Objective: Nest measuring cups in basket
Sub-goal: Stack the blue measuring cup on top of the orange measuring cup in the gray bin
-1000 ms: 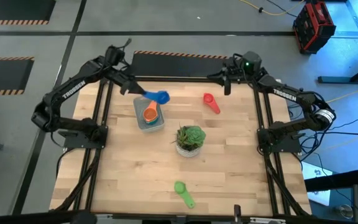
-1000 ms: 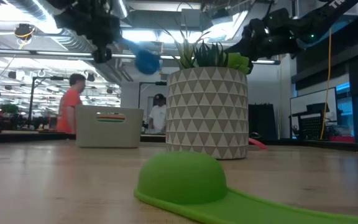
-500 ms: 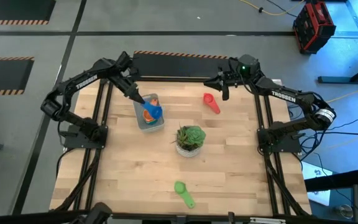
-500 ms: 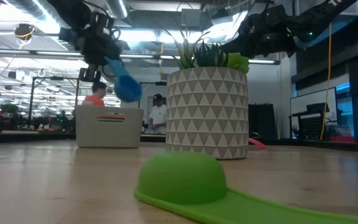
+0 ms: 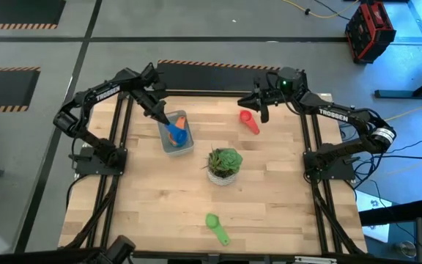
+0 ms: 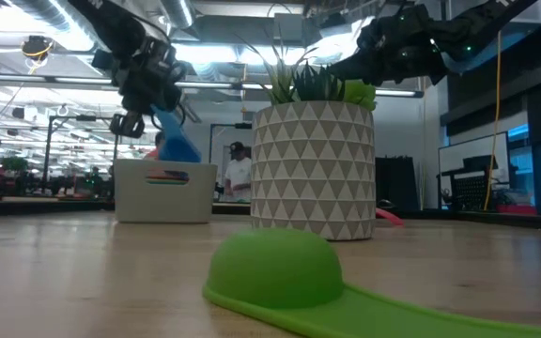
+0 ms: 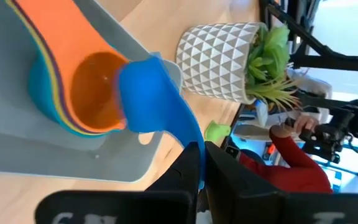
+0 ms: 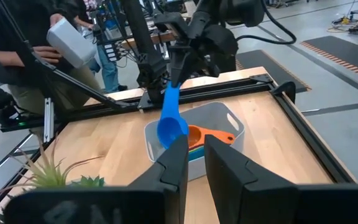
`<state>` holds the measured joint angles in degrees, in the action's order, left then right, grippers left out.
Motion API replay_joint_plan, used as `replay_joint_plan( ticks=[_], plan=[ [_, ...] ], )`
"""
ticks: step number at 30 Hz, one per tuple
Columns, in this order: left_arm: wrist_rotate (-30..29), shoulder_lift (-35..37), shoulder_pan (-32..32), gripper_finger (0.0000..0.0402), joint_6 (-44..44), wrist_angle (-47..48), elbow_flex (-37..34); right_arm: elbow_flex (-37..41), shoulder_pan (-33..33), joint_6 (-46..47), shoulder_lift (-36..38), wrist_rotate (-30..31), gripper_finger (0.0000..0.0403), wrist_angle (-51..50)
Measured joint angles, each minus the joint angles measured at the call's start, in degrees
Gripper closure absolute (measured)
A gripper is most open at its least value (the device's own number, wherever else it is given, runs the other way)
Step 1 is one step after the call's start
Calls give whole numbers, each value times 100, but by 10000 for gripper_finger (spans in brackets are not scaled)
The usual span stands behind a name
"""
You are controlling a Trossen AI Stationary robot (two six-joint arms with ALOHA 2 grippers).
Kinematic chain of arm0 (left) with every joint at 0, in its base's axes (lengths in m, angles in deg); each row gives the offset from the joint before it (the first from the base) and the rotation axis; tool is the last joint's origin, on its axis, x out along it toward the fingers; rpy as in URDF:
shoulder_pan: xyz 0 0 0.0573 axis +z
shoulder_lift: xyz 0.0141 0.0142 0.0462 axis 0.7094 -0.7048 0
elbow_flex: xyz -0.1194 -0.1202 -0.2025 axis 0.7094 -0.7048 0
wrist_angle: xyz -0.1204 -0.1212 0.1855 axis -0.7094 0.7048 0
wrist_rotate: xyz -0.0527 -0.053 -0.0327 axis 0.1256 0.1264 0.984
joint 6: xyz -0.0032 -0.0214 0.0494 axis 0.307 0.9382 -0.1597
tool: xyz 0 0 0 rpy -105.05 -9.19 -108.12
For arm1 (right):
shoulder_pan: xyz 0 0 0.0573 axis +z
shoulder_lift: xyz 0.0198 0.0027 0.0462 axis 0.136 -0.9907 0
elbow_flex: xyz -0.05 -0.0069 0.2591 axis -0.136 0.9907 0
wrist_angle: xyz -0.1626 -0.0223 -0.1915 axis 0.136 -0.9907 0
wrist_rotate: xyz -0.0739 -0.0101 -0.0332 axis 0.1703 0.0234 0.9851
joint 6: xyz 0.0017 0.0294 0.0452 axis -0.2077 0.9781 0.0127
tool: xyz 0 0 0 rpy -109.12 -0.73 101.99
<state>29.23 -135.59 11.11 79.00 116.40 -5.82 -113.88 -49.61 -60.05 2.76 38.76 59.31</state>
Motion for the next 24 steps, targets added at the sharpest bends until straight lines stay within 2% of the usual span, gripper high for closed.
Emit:
replay_joint_plan(
  ticks=[15, 24],
  plan=[
    [-109, 0, 233, 391, 35, 0, 0, 0, 12, 0, 0, 1, 344, 0],
    [-507, 0, 231, 389, 33, -2, 0, 0, 12, 0, -2, 0, 344, 0]
  ],
)
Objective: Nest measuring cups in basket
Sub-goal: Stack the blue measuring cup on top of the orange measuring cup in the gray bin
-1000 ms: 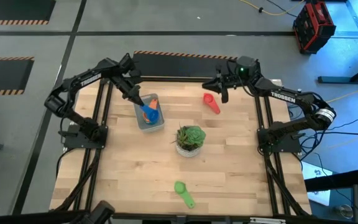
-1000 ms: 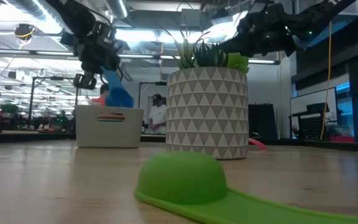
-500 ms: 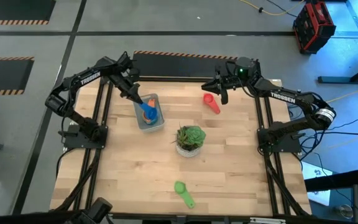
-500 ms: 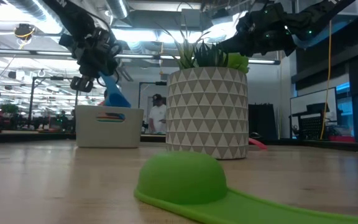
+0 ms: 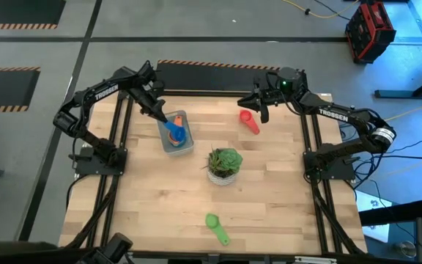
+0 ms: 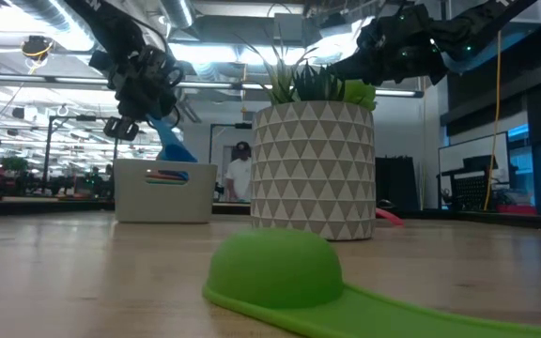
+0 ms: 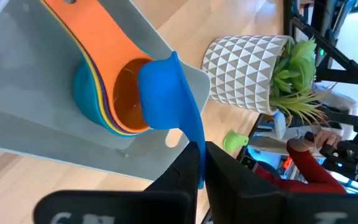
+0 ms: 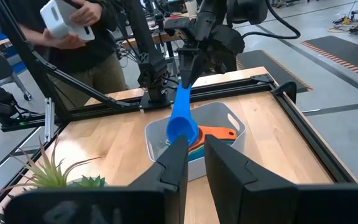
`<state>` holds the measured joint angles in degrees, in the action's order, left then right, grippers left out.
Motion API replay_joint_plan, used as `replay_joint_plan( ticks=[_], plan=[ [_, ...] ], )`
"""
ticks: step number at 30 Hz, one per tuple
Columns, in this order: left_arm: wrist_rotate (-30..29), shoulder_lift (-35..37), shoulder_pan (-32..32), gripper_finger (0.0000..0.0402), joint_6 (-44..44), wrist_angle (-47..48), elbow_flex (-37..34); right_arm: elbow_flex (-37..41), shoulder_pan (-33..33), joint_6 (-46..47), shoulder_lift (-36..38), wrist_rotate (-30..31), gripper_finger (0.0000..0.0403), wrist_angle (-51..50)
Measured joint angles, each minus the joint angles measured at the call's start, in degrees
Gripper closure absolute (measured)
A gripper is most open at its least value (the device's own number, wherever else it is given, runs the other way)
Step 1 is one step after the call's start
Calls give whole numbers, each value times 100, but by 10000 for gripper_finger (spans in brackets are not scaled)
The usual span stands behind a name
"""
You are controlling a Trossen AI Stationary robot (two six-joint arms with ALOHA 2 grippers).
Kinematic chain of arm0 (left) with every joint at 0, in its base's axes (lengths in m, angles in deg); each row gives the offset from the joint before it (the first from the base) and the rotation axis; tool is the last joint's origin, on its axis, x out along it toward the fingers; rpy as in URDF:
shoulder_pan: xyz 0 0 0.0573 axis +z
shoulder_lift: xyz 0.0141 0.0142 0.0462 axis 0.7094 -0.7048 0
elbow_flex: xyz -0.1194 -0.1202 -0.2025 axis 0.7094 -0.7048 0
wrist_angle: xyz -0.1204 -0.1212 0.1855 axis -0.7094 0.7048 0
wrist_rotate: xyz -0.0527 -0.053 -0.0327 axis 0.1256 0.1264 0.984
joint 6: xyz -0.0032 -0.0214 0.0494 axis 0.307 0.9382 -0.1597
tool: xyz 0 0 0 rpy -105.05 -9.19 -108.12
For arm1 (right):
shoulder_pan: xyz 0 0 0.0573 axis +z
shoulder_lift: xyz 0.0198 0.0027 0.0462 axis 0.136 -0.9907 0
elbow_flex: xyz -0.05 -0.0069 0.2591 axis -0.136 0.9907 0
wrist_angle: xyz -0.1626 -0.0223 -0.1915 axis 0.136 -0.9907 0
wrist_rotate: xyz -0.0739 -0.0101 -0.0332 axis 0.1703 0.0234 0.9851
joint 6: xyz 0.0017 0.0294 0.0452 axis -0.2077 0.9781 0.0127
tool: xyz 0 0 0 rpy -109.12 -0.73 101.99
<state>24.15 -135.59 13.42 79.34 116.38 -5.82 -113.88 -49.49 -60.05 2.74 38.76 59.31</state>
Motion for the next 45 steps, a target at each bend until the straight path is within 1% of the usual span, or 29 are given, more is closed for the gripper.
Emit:
replay_joint_plan(
  ticks=[4, 11, 17, 21, 25, 29, 31, 34, 36, 38, 41, 45],
  plan=[
    [-112, 0, 0, 375, -33, -4, 0, 0, 0, 0, 2, 0, 344, 0],
    [-807, 0, 0, 329, -25, -4, 0, 0, 0, 0, 2, 0, 344, 0],
    [-1229, 0, 0, 294, -33, -43, 0, 0, 0, 0, 2, 0, 344, 0],
    [-1751, 0, 0, 287, -25, -171, 0, 0, 0, 0, 1, 0, 344, 0],
    [-2337, 0, -4, 288, 128, -517, 0, 0, 0, 0, 2, 0, 344, 0],
    [-2687, 0, -2, 289, 154, -990, 0, 0, 0, 0, 0, 0, 344, 0],
    [-2723, 0, -4, 289, 157, -1213, 0, 0, 0, 0, 2, 0, 344, 0],
    [-2591, 0, -61, 289, 157, -1361, 0, 0, 0, 0, 2, 0, 344, 0],
    [-2437, 0, -152, 289, 135, -1373, 0, 0, 0, 0, 1, 0, 344, 0],
    [-2161, 0, -270, 289, -5, -1347, 0, 0, 0, 0, 0, 0, 344, 0],
    [-1879, 0, -551, 289, -171, -1312, 0, 0, 0, 0, 1, 0, 344, 2],
    [-1895, 0, -1094, 289, -188, -1129, 0, 0, 0, 0, 2, 0, 344, 2]
  ],
)
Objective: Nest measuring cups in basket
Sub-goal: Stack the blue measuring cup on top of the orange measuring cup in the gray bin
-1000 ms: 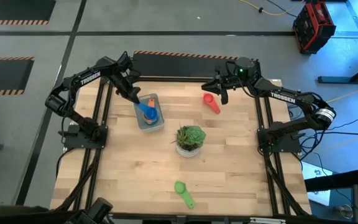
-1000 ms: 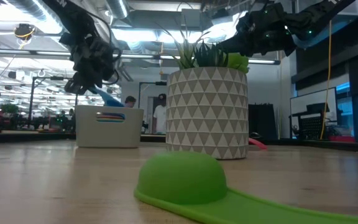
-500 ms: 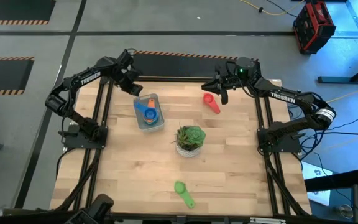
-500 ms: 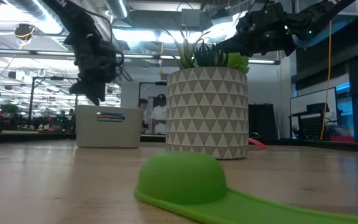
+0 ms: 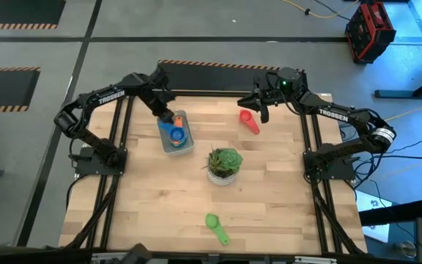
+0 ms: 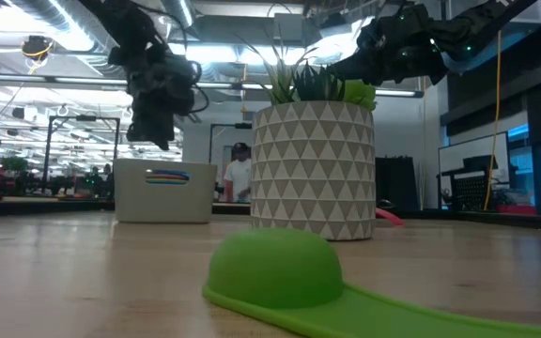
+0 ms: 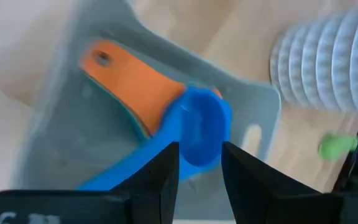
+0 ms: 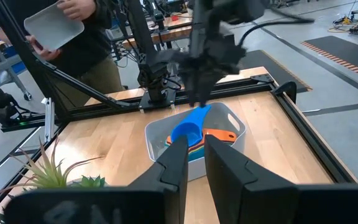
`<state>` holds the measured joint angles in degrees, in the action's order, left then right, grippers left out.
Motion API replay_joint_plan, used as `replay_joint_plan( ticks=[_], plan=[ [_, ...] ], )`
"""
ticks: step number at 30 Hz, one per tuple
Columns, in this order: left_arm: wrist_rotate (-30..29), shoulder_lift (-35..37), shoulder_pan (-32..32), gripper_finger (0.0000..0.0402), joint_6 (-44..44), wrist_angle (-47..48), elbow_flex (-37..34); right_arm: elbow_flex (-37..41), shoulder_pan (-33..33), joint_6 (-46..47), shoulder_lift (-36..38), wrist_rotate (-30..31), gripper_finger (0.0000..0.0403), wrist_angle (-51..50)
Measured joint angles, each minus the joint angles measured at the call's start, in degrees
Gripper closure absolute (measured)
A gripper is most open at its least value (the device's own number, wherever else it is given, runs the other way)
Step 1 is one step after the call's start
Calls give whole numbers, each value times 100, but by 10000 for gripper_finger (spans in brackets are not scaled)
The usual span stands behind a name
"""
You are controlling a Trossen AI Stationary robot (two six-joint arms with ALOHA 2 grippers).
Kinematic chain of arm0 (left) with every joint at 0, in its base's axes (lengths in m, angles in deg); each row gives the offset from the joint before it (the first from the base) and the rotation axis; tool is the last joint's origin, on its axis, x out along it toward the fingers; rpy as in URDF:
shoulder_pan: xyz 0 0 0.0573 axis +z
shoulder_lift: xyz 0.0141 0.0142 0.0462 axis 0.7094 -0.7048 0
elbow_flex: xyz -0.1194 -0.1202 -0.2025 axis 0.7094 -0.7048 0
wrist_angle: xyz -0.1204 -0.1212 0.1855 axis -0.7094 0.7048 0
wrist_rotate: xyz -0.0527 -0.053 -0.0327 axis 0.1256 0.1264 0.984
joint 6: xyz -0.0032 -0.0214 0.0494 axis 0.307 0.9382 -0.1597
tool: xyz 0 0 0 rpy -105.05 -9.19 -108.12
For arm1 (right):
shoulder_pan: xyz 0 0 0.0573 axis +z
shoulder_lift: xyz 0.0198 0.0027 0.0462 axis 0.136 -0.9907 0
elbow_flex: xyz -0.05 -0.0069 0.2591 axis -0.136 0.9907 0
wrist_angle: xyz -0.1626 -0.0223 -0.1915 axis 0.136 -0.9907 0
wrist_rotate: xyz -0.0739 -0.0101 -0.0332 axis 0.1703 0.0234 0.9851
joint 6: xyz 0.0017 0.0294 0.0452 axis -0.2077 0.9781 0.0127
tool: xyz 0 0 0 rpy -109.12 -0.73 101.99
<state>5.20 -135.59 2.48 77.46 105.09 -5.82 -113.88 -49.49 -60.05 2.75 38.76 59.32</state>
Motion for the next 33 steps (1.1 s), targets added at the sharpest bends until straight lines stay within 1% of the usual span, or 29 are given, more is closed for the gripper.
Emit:
replay_joint_plan(
  ticks=[3, 8, 13, 17, 26, 33],
  plan=[
    [-249, -1, -431, 289, -1, 324, 0, 0, 0, 0, 1, 0, 344, -2],
    [-971, -1, -1039, 289, 0, 920, 0, 0, 0, 0, -1, 0, 344, -2],
    [-1689, 0, -1468, 289, 1, 1006, 0, 0, 0, 0, -1, 0, 344, -2],
    [-2161, -2, -1648, 289, 1, 936, 0, 0, 0, 0, -2, 0, 344, -2],
    [-2341, -2, -1691, 289, 1, 918, 0, 0, 0, 0, 1, 0, 344, 1],
    [-2356, -1, -1605, 289, -2, 887, 0, 0, 0, 0, 1, 0, 344, -2]
  ],
)
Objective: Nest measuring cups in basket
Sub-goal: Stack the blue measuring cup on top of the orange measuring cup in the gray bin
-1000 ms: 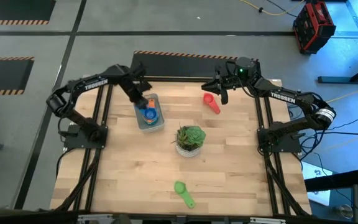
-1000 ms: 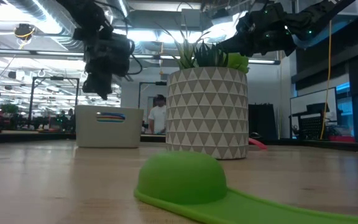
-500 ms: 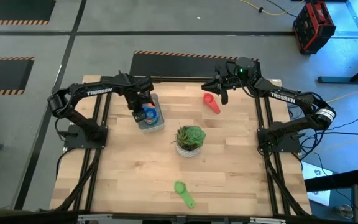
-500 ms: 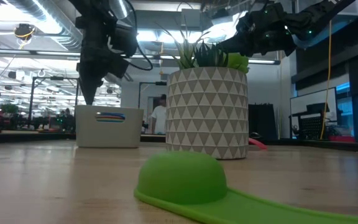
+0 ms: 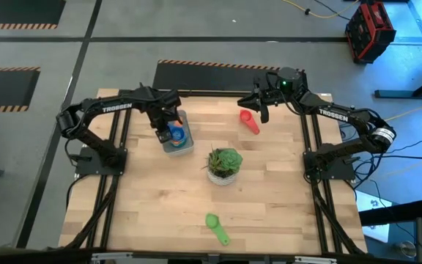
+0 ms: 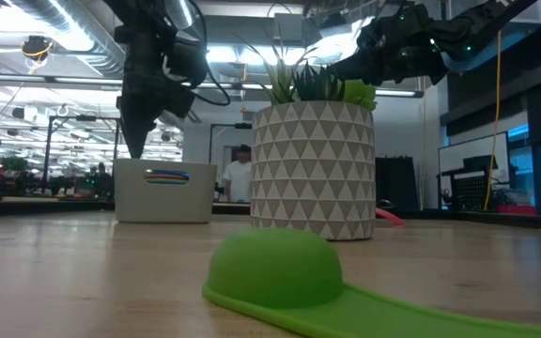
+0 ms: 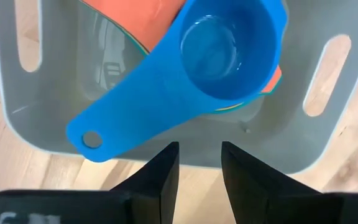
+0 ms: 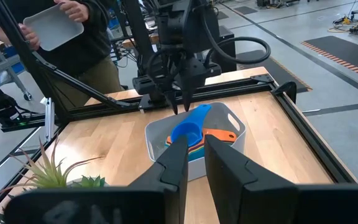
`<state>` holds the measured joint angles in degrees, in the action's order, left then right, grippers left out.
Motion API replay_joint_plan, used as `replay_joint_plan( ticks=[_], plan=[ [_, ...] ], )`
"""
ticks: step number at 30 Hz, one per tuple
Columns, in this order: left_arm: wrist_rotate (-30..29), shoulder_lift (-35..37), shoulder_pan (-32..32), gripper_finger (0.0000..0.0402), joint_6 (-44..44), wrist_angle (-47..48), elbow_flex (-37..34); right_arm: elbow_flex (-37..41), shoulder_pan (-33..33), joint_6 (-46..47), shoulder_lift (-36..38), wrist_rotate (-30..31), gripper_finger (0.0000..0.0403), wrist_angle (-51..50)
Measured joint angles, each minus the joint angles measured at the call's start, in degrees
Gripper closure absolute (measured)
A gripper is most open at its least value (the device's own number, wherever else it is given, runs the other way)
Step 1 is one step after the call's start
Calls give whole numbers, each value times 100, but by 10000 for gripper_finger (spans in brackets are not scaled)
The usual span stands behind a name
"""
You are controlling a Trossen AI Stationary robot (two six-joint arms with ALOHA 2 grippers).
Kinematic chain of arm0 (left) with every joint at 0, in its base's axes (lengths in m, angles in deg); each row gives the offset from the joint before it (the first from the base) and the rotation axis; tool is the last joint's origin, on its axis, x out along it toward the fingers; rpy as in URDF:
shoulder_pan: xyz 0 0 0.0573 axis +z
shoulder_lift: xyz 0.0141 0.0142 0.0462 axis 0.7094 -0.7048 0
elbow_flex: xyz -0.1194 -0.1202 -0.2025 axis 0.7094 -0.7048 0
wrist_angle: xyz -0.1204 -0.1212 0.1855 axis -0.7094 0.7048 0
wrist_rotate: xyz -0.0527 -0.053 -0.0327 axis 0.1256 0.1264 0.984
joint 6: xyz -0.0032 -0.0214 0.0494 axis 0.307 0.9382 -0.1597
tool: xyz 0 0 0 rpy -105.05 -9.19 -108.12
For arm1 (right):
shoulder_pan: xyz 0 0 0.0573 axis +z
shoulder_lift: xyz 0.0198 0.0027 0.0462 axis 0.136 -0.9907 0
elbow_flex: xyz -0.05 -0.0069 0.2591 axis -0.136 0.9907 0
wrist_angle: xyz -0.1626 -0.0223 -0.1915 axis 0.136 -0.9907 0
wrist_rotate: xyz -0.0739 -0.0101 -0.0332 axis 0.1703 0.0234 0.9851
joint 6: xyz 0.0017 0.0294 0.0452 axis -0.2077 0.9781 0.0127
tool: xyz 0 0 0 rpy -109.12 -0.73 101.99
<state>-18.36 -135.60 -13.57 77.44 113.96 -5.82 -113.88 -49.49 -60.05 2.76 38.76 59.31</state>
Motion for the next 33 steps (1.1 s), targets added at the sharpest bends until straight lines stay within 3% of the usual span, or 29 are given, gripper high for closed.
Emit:
replay_joint_plan(
  ticks=[9, 20, 33],
  plan=[
    [55, -19, 40, 289, 3, -1, 0, 0, -2, 0, 0, 0, 344, 0],
    [6, -718, 15, 289, -1, -46, 0, 0, -1, 0, 0, 0, 344, 2],
    [-651, -667, 79, 289, -2, -663, 0, 0, -2, 0, 0, 0, 344, 2]
  ],
)
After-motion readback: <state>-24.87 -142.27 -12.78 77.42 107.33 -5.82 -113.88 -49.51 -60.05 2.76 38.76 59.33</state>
